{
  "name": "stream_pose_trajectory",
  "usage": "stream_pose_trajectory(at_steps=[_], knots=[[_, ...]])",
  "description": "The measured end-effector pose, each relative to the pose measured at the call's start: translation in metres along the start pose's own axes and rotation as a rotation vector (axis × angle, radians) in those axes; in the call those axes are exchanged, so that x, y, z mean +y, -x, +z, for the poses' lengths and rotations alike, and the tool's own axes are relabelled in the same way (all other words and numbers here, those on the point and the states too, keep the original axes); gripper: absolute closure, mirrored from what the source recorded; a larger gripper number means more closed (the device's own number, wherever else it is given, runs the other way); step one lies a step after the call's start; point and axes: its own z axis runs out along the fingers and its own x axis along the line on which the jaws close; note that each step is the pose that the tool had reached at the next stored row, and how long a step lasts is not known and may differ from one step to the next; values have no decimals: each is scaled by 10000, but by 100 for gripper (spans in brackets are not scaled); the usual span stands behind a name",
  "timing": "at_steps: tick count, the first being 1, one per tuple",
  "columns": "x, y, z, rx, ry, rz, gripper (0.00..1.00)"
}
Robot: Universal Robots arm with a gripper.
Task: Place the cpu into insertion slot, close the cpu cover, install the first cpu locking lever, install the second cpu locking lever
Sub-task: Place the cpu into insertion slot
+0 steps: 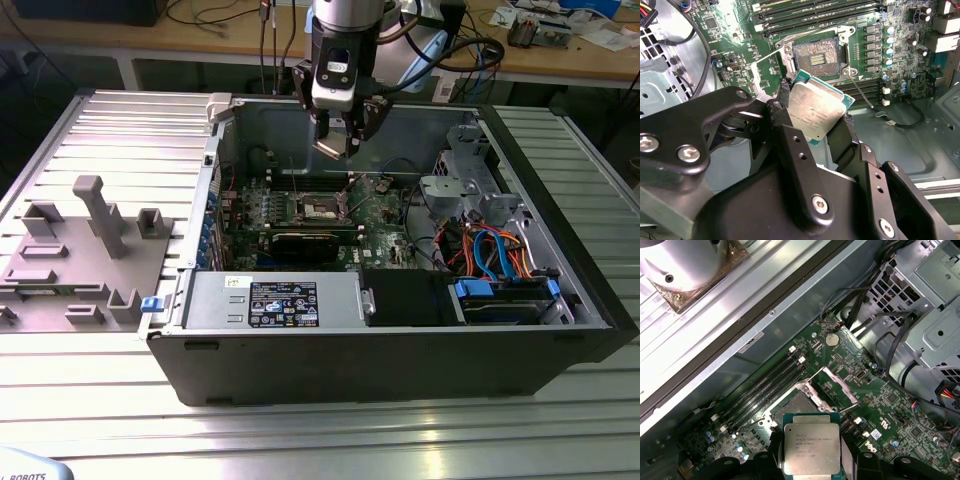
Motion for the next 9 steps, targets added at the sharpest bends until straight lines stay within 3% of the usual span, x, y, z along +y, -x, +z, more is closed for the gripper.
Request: stream_pose_trajectory(at_steps=[9], knots=[[0,0,2,-5,1,53,46]])
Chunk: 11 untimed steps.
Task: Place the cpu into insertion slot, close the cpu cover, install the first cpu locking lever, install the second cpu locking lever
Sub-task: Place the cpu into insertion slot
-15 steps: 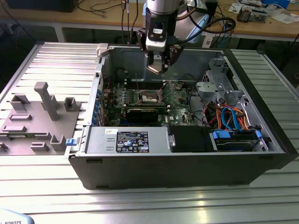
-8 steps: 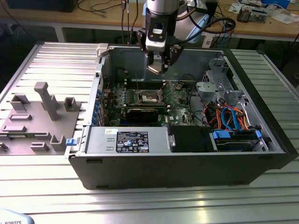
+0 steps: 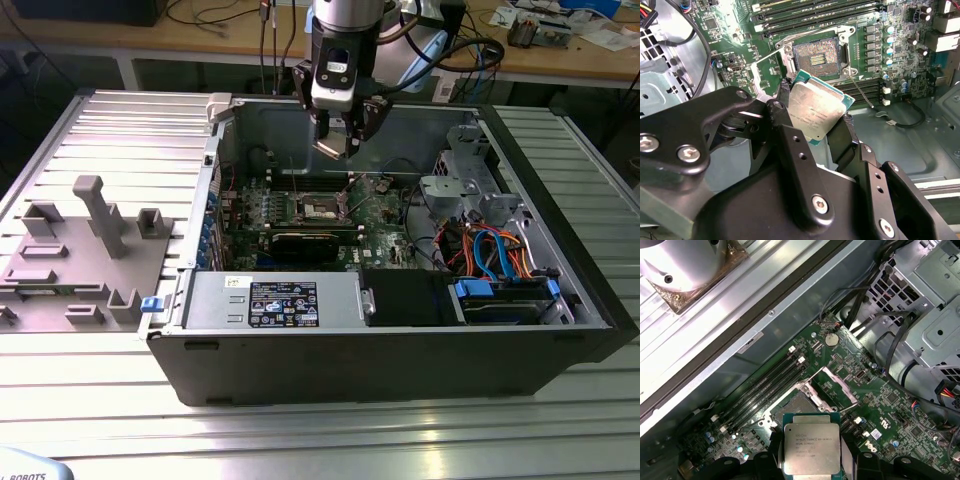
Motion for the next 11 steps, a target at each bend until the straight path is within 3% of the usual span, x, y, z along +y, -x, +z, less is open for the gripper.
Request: stream_pose_trajectory(at_steps=[11], knots=[[0,0,2,-4,1,47,46]])
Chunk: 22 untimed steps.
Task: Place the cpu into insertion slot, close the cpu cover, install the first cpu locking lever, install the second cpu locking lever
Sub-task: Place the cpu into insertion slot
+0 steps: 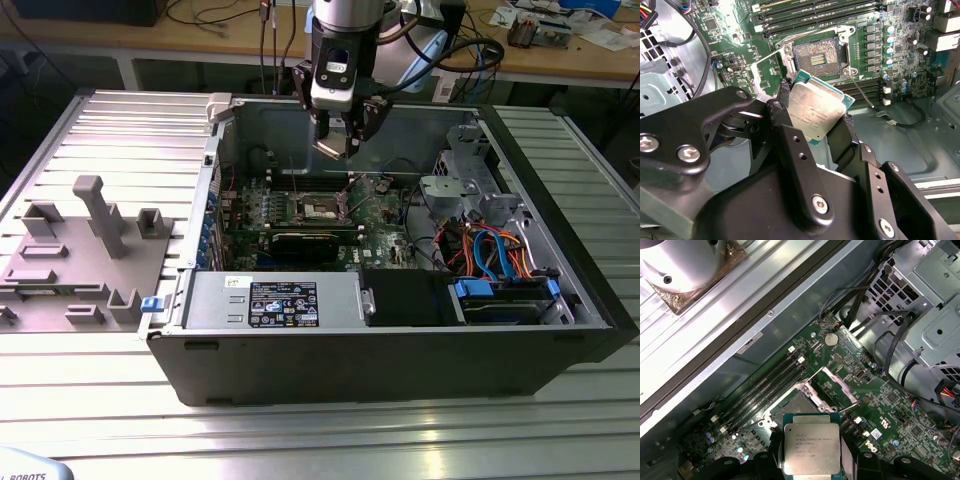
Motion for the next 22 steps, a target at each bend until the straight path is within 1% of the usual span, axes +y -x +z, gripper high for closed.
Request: stream_pose_trajectory(at_steps=[22], knots=[[-1,0,6,-12,2,130,46]])
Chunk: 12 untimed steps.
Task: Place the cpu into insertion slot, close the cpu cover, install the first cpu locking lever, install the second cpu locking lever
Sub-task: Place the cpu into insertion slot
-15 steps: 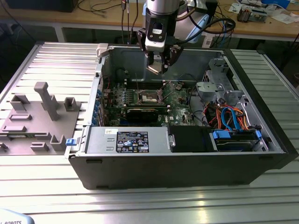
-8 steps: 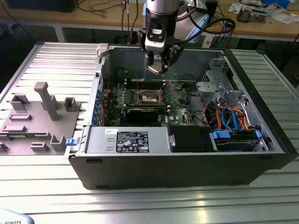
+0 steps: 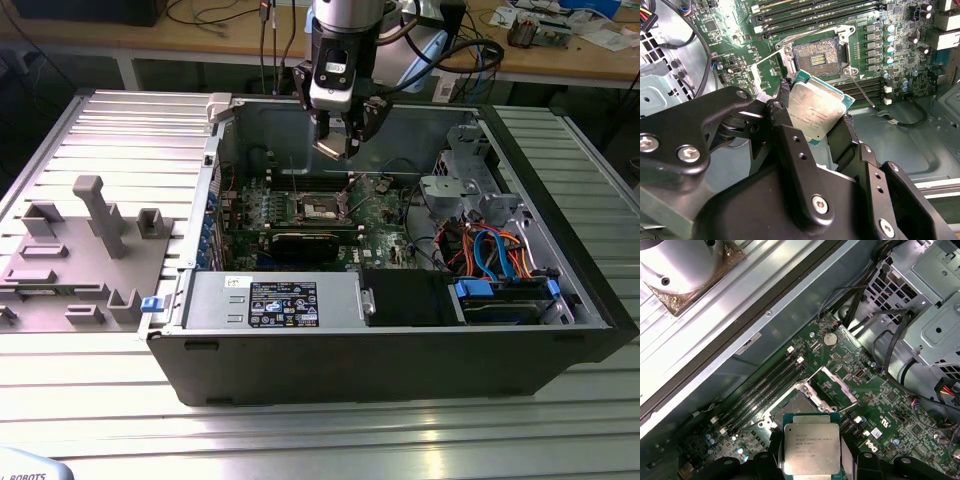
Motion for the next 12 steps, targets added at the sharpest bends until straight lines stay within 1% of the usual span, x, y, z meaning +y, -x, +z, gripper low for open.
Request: stream_pose_trajectory(at_steps=[12], knots=[[0,0,1,-5,0,48,46]])
